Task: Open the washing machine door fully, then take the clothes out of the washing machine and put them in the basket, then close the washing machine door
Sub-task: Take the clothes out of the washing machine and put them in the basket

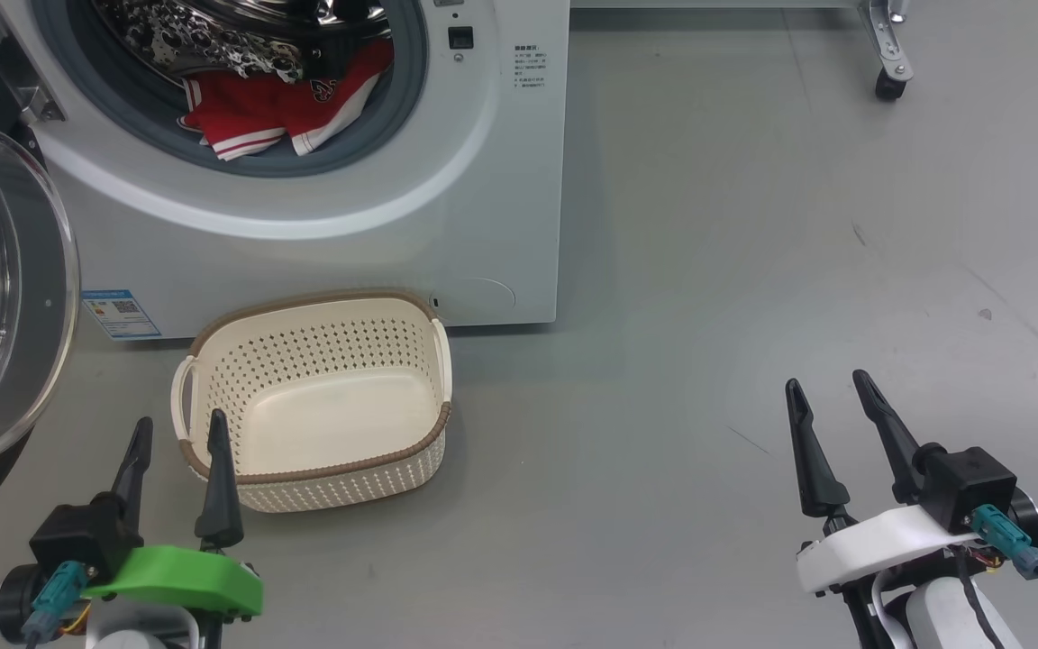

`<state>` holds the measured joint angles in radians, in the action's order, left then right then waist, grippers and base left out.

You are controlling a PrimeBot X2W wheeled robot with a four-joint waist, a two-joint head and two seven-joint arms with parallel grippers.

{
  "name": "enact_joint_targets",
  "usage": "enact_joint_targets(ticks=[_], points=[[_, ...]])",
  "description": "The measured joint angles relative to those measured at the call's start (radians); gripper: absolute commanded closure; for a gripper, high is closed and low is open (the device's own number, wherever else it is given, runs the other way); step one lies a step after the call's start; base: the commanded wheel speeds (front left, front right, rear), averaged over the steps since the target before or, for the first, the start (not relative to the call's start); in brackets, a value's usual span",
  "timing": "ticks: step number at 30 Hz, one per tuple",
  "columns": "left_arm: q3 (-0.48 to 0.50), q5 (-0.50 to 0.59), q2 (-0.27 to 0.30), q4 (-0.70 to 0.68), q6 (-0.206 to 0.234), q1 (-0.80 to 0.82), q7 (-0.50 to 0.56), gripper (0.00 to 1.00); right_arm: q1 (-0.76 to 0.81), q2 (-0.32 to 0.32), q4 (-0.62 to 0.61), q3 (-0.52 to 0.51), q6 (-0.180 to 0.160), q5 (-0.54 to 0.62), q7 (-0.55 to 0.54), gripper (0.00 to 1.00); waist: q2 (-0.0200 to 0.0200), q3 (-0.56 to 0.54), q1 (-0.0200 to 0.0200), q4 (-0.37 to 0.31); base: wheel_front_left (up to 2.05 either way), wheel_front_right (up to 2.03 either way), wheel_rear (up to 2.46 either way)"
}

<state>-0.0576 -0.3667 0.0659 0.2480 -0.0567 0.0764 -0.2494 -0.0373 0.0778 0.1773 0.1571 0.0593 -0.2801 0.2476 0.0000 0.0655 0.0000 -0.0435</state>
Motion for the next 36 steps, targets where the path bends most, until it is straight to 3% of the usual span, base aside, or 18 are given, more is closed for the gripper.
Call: enact_joint_targets(ticks=[21,36], points=[[-0.012,-0.003,-0.004,-0.003,-0.011,-0.001,0.000,0.00,0.000,-0.006,0.000,-0.005,0.000,0.000,0.000,0.00,0.0000,0.002,0.0000,0.000,0.05,-0.05,0.00],[-0.010,-0.012,-0.007,-0.003,-0.011,-0.002,0.000,0.00,0.001,-0.008,0.001,-0.010,0.000,0.000,0.000,0.00,0.0000,0.002,0.0000,0.002,0.61,-0.61,0.00]])
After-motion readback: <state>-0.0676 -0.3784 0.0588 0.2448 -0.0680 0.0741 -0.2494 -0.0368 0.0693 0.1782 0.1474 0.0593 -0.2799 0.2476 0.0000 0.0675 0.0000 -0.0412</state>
